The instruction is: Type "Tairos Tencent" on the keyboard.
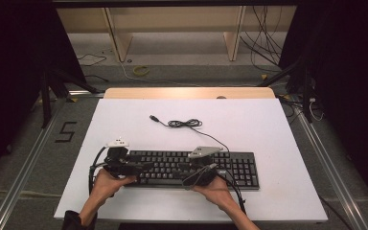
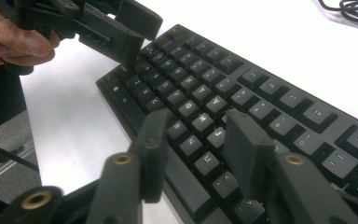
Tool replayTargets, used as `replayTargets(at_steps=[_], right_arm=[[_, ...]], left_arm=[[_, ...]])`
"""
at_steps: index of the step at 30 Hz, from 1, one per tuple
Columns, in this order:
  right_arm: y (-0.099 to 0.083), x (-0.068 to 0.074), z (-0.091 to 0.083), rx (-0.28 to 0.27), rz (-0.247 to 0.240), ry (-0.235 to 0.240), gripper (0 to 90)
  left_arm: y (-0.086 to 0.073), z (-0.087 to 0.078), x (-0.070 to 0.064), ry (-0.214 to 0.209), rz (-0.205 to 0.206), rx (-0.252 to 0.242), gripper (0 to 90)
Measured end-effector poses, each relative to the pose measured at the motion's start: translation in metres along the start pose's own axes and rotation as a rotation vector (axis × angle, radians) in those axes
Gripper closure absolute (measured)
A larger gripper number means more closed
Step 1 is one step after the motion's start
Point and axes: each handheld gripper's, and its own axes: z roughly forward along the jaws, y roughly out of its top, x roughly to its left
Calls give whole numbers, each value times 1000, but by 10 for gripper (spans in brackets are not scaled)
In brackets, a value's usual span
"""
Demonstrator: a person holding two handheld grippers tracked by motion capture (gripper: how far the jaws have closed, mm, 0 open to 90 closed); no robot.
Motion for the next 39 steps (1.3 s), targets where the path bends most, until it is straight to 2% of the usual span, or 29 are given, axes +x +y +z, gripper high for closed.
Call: replayTargets(at_steps=[13,17,39], right_arm=[[2,-1,13,37,-20,-20,841],[2,-2,17,45,-23,-26,881],[1,4,36,100,-49,-29,900]], left_arm=[[-4,-4,-3,-5,2,-22,327],[-5,-6,-4,-6,7,-29,326],[-9,-7,-6,-12,17,-30,323]])
